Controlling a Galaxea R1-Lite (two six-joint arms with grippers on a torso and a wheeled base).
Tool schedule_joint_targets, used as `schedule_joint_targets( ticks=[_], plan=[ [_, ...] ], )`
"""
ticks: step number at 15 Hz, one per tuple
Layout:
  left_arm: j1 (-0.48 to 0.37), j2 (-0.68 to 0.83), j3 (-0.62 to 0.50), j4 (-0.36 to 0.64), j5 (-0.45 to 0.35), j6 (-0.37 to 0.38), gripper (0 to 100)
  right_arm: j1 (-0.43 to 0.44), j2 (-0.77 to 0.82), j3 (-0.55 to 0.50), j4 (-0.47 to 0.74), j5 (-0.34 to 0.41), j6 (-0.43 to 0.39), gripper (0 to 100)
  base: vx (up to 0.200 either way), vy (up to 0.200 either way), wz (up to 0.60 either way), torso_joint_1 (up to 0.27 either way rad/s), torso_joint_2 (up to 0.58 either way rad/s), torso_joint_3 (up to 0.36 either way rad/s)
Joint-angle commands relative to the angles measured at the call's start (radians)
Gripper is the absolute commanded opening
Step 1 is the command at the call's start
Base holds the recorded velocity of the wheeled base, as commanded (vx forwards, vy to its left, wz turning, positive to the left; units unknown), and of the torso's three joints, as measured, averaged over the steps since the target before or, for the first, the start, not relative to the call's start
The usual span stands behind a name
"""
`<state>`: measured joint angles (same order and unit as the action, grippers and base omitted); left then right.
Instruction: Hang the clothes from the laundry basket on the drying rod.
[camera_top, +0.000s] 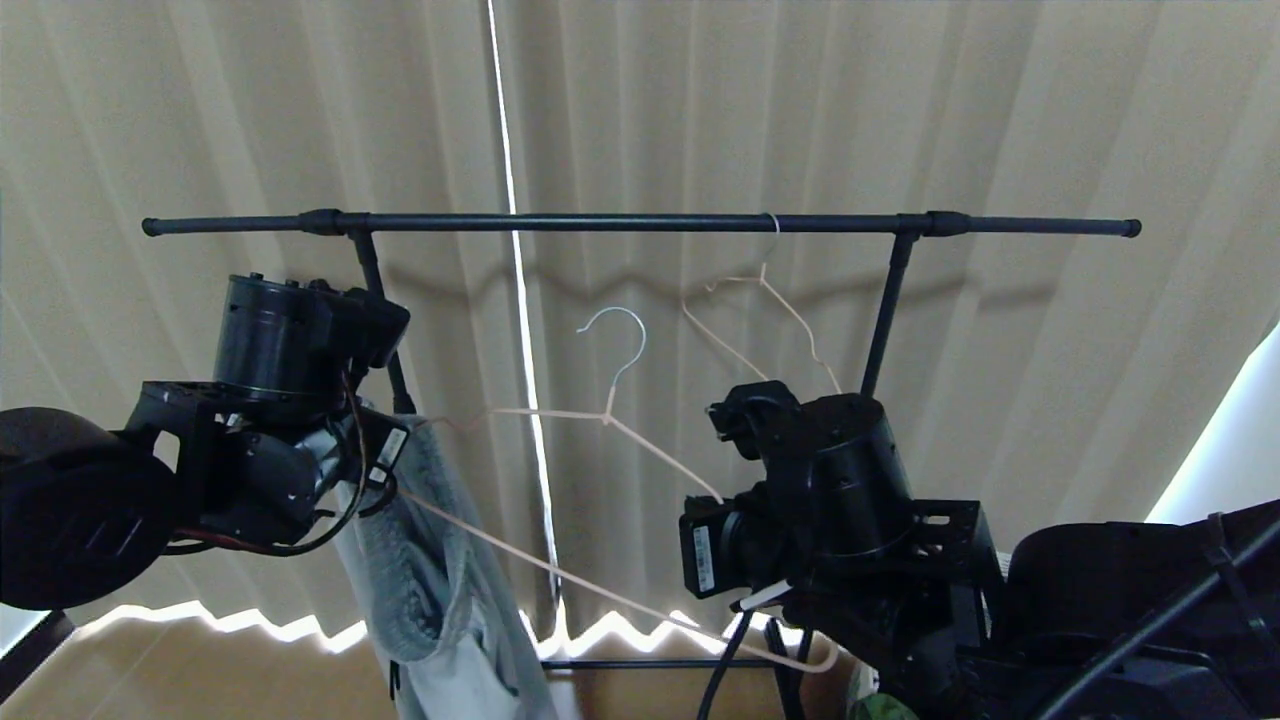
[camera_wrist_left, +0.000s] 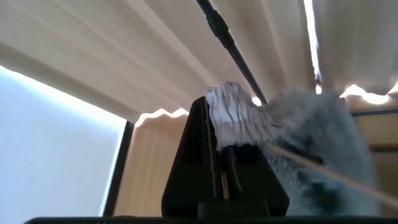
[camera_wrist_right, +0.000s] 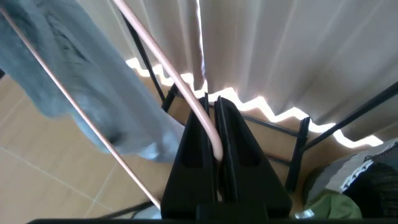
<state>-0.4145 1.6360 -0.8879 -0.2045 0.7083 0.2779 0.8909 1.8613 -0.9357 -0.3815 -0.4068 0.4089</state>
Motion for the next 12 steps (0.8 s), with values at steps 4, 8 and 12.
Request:
schedule_joint_targets(
  ticks=[4,8,12],
  plan=[
    [-0.03,0.024,-0.054,-0.003,0.0,-0.012,0,0.022,0.004,0.002,0.0,0.002,0.004,0,0.0,0.0,0.0,0.0,0.0,0.0],
    [-0.089,0.022,-0.092,0.0,0.005,-0.042,0,0.028,0.024,-0.009,-0.036,0.01,0.005,0,0.0,0.0,0.0,0.0,0.0,0.0],
    [-0.113,0.022,-0.092,0.002,0.005,-0.049,0,0.028,0.064,-0.009,-0.091,0.003,-0.002,0,0.0,0.0,0.0,0.0,0.0,0.0]
  ],
)
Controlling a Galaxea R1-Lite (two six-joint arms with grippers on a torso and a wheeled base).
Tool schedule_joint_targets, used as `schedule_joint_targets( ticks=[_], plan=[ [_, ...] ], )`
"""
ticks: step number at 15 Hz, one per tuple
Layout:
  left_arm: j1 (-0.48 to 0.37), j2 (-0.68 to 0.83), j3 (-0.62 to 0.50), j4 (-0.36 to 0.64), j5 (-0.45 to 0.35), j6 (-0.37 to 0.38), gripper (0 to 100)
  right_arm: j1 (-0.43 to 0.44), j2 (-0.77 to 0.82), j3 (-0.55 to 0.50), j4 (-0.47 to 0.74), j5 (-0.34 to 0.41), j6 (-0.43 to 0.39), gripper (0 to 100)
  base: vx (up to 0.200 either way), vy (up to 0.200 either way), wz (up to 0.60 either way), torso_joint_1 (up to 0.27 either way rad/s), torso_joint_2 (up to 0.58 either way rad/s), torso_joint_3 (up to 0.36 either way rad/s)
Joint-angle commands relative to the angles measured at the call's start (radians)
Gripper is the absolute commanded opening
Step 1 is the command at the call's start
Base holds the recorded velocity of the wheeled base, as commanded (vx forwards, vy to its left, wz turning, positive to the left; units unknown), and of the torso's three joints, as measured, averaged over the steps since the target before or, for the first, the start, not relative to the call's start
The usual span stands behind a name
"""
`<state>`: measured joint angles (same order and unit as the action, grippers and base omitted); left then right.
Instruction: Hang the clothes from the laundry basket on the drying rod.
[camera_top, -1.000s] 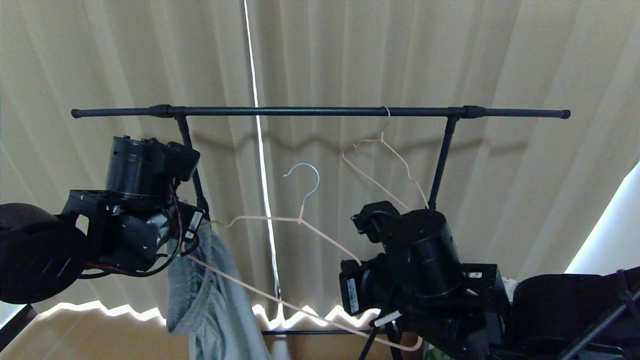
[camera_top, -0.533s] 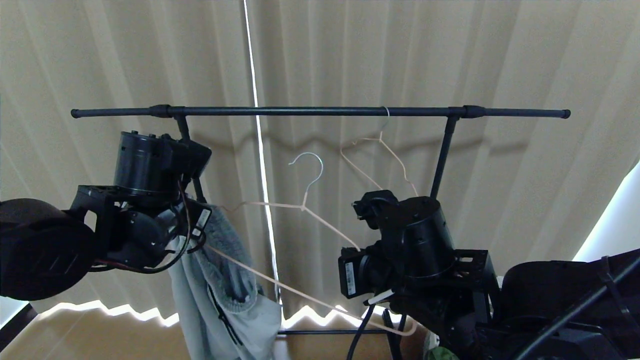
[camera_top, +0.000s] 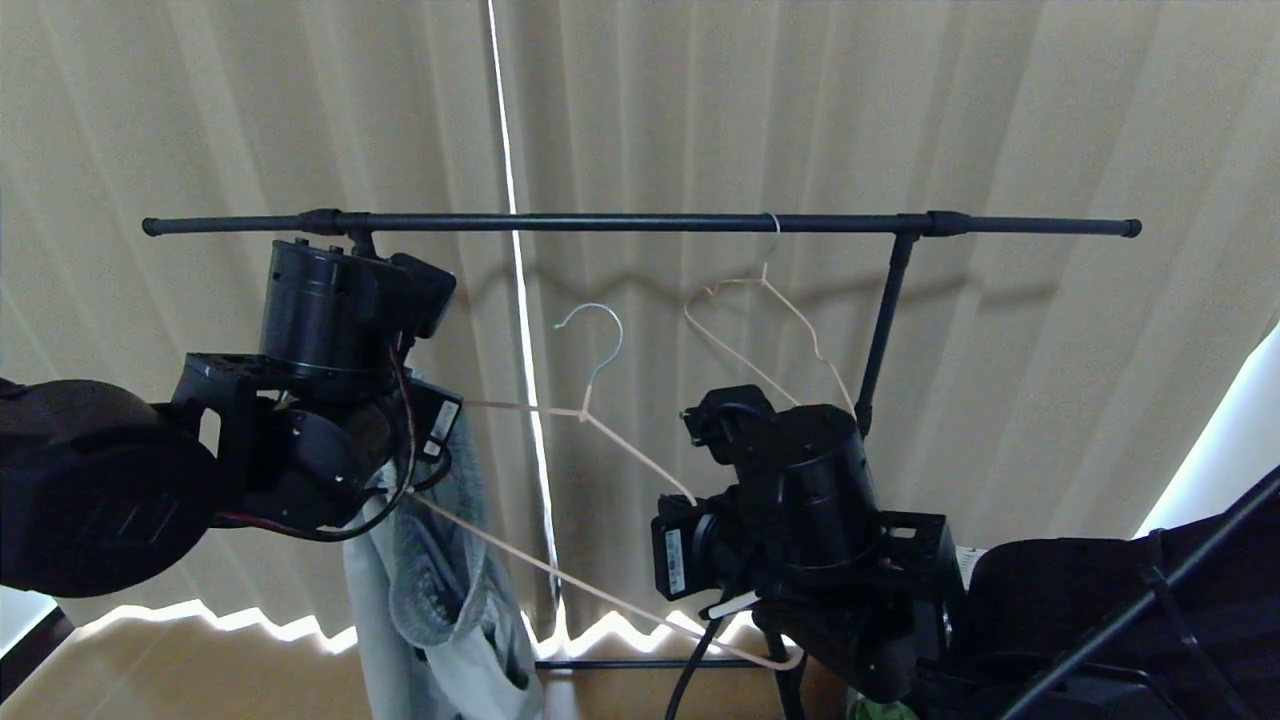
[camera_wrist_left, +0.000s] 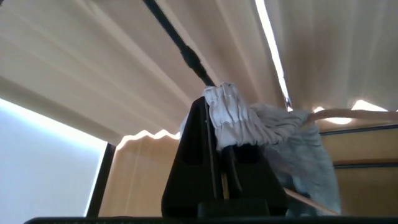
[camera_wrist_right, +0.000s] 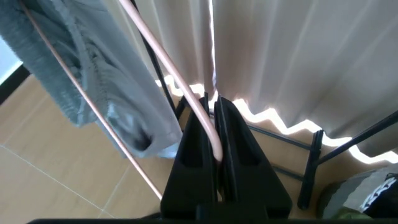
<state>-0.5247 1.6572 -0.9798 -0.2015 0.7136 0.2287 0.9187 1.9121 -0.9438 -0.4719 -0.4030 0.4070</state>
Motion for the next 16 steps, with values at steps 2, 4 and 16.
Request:
schedule_joint_targets(
  ticks=[2,4,16],
  plan=[
    [-0.046,-0.014,-0.003,-0.003,0.0,-0.002,0,0.0,0.045,-0.012,-0.007,0.001,0.001,0,0.0,0.0,0.0,0.0,0.0,0.0],
    [-0.069,-0.031,-0.017,-0.003,0.0,0.0,0,0.0,0.062,-0.015,-0.008,0.003,0.003,0,0.0,0.0,0.0,0.0,0.0,0.0],
    [-0.221,-0.094,0.003,-0.006,-0.14,0.0,0,-0.021,0.051,-0.036,-0.007,0.006,0.003,0,0.0,0.0,0.0,0.0,0.0,0.0]
  ],
)
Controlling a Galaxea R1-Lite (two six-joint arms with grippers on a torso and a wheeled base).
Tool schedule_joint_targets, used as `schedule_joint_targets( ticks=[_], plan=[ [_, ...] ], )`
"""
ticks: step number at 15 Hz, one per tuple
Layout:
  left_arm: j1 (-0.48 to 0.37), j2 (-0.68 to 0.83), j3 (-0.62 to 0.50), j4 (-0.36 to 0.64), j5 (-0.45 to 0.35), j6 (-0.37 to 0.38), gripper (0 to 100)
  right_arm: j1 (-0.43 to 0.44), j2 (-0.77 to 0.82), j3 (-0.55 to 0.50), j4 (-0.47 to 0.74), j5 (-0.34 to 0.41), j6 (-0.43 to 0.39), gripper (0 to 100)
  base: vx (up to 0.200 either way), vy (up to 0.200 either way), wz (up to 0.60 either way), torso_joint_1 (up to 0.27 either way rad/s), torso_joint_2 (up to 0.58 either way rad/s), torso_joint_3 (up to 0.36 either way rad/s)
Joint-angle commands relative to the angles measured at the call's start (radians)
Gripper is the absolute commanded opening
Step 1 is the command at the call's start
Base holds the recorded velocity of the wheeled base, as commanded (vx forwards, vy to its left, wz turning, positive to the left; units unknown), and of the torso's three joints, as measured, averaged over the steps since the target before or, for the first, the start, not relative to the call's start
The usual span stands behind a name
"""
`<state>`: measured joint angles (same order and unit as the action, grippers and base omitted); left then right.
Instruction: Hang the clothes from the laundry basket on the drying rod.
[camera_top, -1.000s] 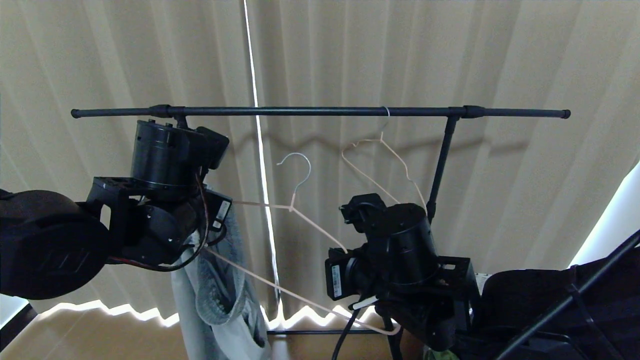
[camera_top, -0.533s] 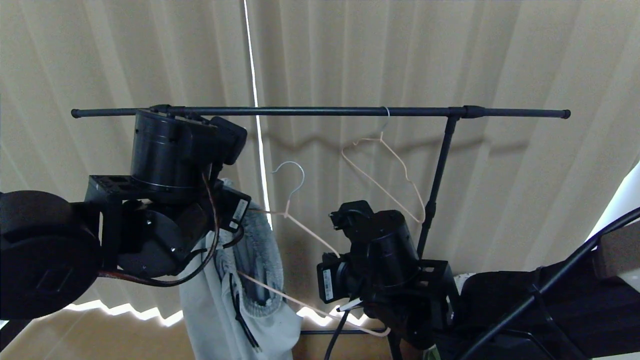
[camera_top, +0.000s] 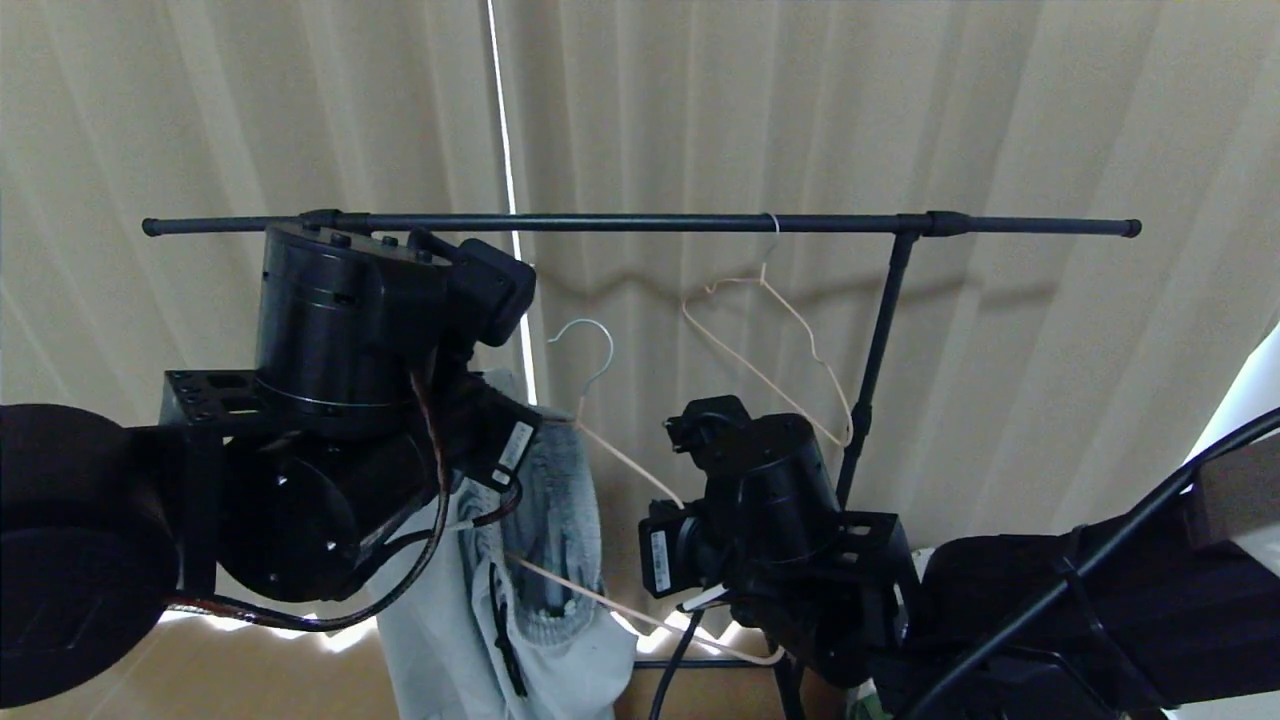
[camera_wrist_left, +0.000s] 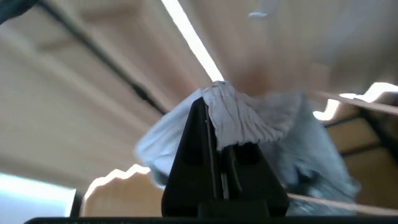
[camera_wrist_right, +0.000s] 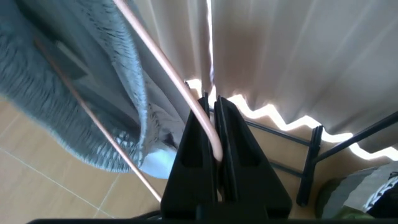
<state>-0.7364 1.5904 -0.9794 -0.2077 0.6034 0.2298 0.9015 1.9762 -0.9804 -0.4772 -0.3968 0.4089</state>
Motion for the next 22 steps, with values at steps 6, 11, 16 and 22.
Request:
schedule_joint_targets(
  ticks=[6,11,16,22],
  plan=[
    [-0.008,-0.107,0.064,-0.026,-0.281,0.01,0,-0.073,-0.131,0.101,-0.041,0.058,-0.082,0,0.0,0.0,0.0,0.0,0.0,0.0],
    [-0.005,-0.118,0.195,-0.234,-0.465,0.164,0,-0.085,-0.137,0.149,-0.146,0.076,-0.113,0,0.0,0.0,0.0,0.0,0.0,0.0],
    [0.0,-0.112,0.208,-0.246,-0.465,0.171,0,-0.096,-0.174,0.147,-0.153,0.079,-0.113,0,0.0,0.0,0.0,0.0,0.0,0.0],
    [-0.001,-0.116,0.222,-0.248,-0.465,0.172,100,-0.102,-0.223,0.149,-0.153,0.078,-0.113,0,0.0,0.0,0.0,0.0,0.0,0.0]
  ],
)
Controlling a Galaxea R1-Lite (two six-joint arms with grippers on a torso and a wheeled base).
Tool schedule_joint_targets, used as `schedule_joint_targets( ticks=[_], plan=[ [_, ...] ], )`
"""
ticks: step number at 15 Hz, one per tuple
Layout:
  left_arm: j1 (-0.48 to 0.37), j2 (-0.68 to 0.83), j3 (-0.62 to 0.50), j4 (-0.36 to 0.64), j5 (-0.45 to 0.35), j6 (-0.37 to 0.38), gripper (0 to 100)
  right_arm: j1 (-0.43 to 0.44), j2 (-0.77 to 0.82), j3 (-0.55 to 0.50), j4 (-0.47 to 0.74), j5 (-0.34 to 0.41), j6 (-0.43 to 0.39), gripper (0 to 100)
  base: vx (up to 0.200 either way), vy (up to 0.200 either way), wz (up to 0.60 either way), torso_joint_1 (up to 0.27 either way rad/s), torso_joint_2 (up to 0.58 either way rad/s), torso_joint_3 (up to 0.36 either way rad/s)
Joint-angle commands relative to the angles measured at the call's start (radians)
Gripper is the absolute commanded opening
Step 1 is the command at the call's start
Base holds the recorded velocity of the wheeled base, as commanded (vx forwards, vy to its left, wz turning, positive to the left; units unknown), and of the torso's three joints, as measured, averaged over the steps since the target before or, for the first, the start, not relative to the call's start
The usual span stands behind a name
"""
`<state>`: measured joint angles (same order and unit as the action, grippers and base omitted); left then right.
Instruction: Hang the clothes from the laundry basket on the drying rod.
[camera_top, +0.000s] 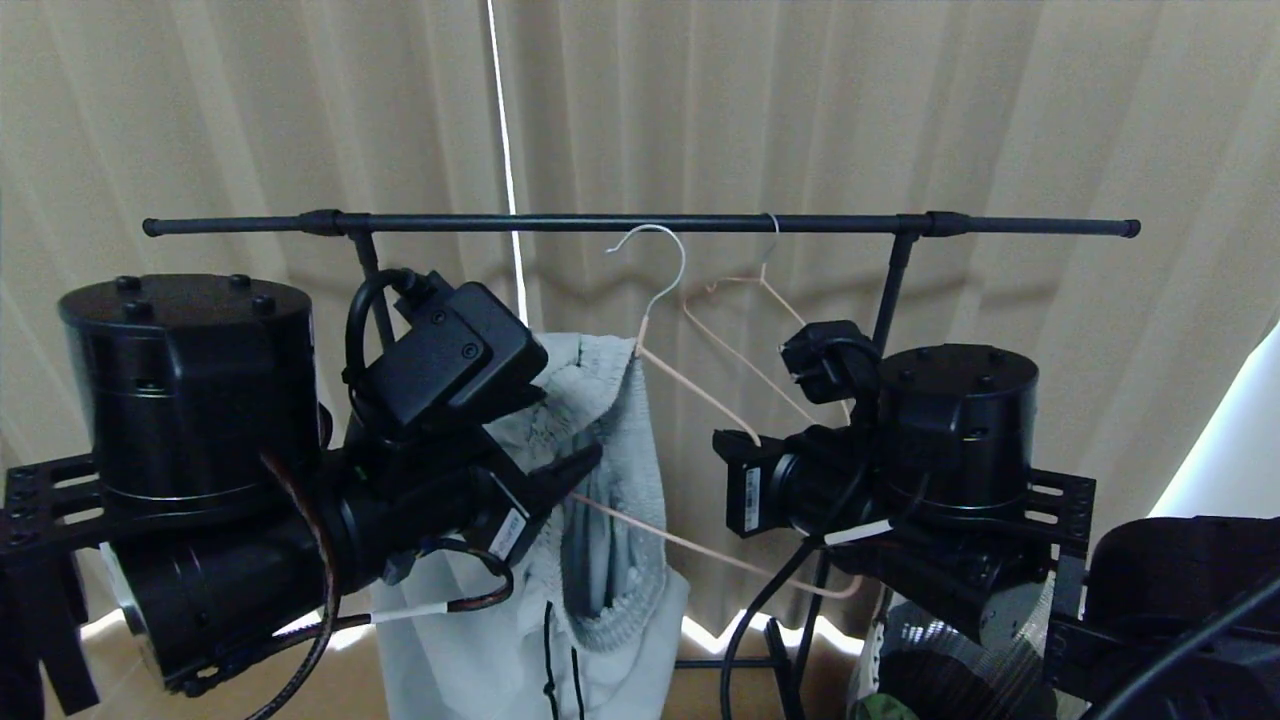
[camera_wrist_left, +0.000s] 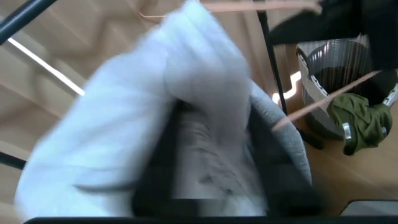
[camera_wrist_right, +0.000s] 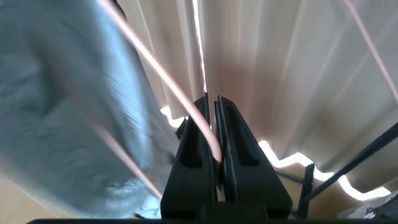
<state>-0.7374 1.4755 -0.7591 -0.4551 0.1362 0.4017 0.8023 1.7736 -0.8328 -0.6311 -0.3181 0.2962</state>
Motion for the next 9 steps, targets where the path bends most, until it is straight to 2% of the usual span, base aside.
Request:
schedule_joint_targets(
  ticks=[1,4,6,8,9],
  plan=[
    [0.001,-0.004,0.001,-0.002,0.002,-0.001,100,-0.017,-0.026,0.001,0.001,-0.001,-0.002,0,0.0,0.0,0.0,0.0,0.0,0.0],
    [0.001,-0.026,0.044,-0.04,0.002,0.0,100,-0.057,-0.039,0.004,0.001,-0.001,-0.019,0,0.0,0.0,0.0,0.0,0.0,0.0],
    [0.001,-0.055,0.116,-0.12,0.0,0.003,100,-0.089,-0.077,0.024,0.002,0.001,-0.026,0,0.0,0.0,0.0,0.0,0.0,0.0],
    [0.024,-0.081,0.139,-0.154,-0.003,0.005,100,-0.109,-0.129,0.06,0.002,0.031,-0.08,0,0.0,0.0,0.0,0.0,0.0,0.0],
    [0.044,-0.096,0.142,-0.154,-0.035,0.014,100,-0.115,-0.175,0.083,0.008,0.073,-0.115,0,0.0,0.0,0.0,0.0,0.0,0.0]
  ],
)
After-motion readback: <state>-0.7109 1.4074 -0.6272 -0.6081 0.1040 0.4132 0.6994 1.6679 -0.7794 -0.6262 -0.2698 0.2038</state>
